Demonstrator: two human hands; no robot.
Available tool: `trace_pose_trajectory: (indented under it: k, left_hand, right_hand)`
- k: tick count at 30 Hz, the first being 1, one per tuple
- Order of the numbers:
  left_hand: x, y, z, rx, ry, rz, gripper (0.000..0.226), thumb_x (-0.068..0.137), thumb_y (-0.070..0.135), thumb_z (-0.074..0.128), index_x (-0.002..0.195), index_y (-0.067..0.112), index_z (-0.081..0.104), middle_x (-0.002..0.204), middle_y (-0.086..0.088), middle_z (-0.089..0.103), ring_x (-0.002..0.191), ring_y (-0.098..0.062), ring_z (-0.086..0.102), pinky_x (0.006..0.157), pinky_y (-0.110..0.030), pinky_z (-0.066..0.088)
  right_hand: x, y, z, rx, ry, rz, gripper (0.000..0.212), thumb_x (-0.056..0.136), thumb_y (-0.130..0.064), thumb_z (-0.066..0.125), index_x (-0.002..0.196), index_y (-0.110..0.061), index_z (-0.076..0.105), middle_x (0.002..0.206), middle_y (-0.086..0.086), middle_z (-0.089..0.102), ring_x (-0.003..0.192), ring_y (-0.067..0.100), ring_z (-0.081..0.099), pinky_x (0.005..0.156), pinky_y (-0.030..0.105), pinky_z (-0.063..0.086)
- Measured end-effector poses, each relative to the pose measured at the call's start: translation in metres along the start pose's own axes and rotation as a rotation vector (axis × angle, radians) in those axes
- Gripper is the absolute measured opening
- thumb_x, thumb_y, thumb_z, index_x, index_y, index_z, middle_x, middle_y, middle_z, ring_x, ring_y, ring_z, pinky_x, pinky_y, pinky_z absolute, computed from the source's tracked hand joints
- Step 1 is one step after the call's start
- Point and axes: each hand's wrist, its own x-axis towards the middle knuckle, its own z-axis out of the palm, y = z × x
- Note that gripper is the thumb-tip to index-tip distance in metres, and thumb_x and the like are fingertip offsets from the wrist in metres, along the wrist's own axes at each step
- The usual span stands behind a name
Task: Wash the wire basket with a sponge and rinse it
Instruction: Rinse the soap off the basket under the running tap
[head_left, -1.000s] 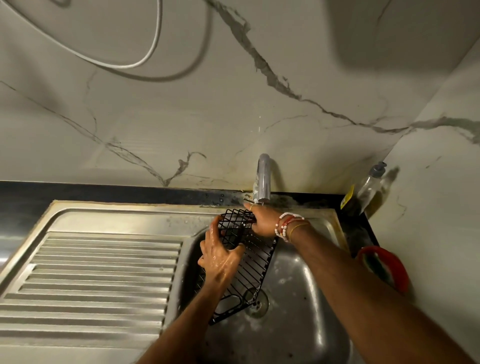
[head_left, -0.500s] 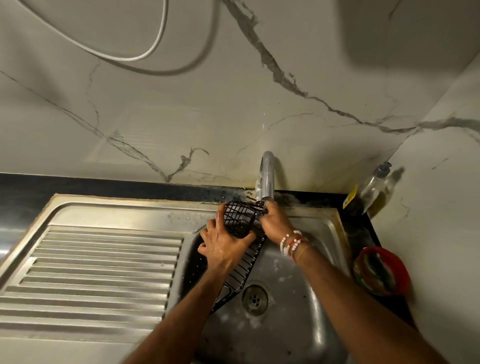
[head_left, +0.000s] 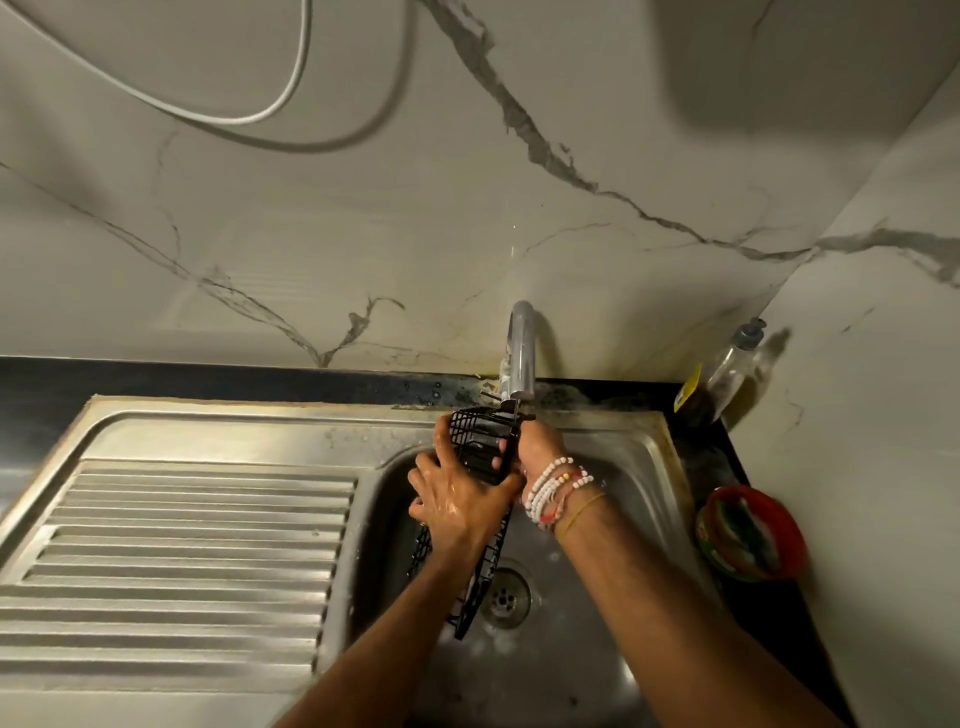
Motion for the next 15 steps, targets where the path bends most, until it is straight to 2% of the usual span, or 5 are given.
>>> trace_pose_trajectory:
  k: [3,7,11,13,15]
  left_hand:
    - [-0.014,-0.009,-0.002,-0.079,0.066,0.063,0.114,0.057,0.067,0.068,0.152,0.039,0.011,0.128,-0.005,0.041,0.124,-0.022,0.034,0.102,-0.054,0.034]
    - [-0.041,-0.026,-0.005,-0.179,0.089,0.207,0.110,0.055,0.053,0.073,0.148,0.042,0.015,0.126,0.010,0.033,0.119,-0.004,0.025,0.104,-0.044,0.025]
    - [-0.057,-0.040,-0.009,-0.284,0.138,0.148,0.113,0.056,0.035,0.077,0.146,0.046,0.011,0.133,0.014,0.031,0.135,-0.017,0.027,0.115,-0.060,0.027]
    - [-0.056,-0.047,-0.012,-0.279,0.114,0.193,0.113,0.058,0.042,0.078,0.147,0.044,0.008,0.133,0.023,0.026,0.143,-0.030,0.026,0.116,-0.062,0.028]
    - [-0.054,-0.058,-0.020,-0.268,0.031,0.286,0.110,0.059,0.066,0.077,0.143,0.048,0.009,0.137,0.028,0.021,0.144,-0.021,0.026,0.119,-0.043,0.029]
  right_hand:
    - [0.000,0.002,0.000,0.074,-0.075,0.062,0.038,0.094,-0.024,0.038,0.062,-0.011,0.056,0.046,0.004,0.044,0.034,0.017,0.038,0.033,0.015,0.033]
    - [0.016,-0.013,-0.012,0.005,0.020,0.077,0.039,0.093,-0.021,0.032,0.058,-0.014,0.047,0.034,0.000,0.041,0.024,0.015,0.037,0.033,0.014,0.030]
    - [0.011,-0.010,-0.006,0.005,-0.031,0.087,0.035,0.096,-0.026,0.029,0.066,-0.016,0.045,0.044,-0.001,0.044,0.032,0.013,0.038,0.037,0.014,0.029]
    - [0.006,-0.006,0.005,0.059,-0.040,0.067,0.040,0.101,-0.035,0.026,0.075,-0.014,0.048,0.042,-0.003,0.045,0.031,0.012,0.035,0.034,0.013,0.029]
    - [0.006,-0.002,0.010,0.010,0.013,0.008,0.049,0.102,-0.043,0.020,0.072,-0.014,0.046,0.043,-0.004,0.044,0.025,0.012,0.033,0.035,0.014,0.026]
